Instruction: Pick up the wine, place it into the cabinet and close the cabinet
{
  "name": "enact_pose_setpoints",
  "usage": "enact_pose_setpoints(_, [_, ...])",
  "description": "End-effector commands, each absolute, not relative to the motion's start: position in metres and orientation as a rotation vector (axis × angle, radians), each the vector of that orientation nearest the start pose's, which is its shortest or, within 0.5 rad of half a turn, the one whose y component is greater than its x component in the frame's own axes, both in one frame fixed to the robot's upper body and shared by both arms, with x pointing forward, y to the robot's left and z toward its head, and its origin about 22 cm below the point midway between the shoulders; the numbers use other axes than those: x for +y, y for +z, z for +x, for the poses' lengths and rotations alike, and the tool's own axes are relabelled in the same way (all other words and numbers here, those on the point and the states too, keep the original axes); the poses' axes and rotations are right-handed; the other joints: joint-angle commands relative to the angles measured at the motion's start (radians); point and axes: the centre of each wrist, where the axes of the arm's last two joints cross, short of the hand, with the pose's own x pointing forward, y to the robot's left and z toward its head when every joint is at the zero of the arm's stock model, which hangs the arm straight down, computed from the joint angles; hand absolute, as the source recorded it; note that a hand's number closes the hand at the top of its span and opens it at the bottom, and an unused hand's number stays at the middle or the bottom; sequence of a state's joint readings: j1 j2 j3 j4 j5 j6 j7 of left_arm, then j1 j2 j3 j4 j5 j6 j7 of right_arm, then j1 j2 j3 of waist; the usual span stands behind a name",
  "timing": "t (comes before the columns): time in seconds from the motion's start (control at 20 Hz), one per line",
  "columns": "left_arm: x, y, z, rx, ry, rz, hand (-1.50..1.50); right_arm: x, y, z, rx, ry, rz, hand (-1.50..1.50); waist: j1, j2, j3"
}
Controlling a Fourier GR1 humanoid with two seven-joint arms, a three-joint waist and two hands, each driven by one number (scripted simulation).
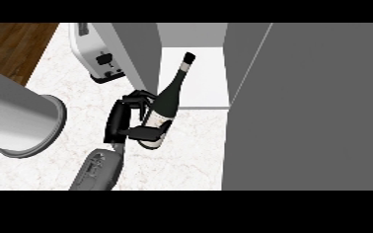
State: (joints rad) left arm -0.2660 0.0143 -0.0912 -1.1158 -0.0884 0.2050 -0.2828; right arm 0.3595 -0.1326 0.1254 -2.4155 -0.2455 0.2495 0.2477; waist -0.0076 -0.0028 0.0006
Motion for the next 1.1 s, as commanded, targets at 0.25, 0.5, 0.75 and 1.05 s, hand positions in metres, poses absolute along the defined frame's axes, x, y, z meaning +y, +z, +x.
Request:
enact_pose_setpoints(0.25, [0.134, -0.019, 0.323, -1.68, -0.251, 0.177, 1.5, -0.239, 0.146, 0.106, -1.845, 0.245, 0.401, -1.5, -0.024, 0.003, -0.001])
enact_pose_setpoints(0.5, [0.112, 0.002, 0.325, -1.681, -0.191, 0.155, 1.5, -0.239, 0.143, 0.114, -1.863, 0.233, 0.405, -1.5, -0.038, 0.006, -0.001])
enact_pose_setpoints(0.75, [0.108, 0.009, 0.334, -1.648, -0.192, 0.202, 1.5, -0.238, 0.147, 0.107, -1.87, 0.271, 0.401, -1.5, -0.05, 0.006, -0.001])
enact_pose_setpoints(1.05, [0.113, -0.002, 0.334, -1.605, -0.277, 0.329, 1.5, -0.24, 0.141, 0.114, -1.878, 0.248, 0.421, -1.5, -0.053, 0.009, 0.0])
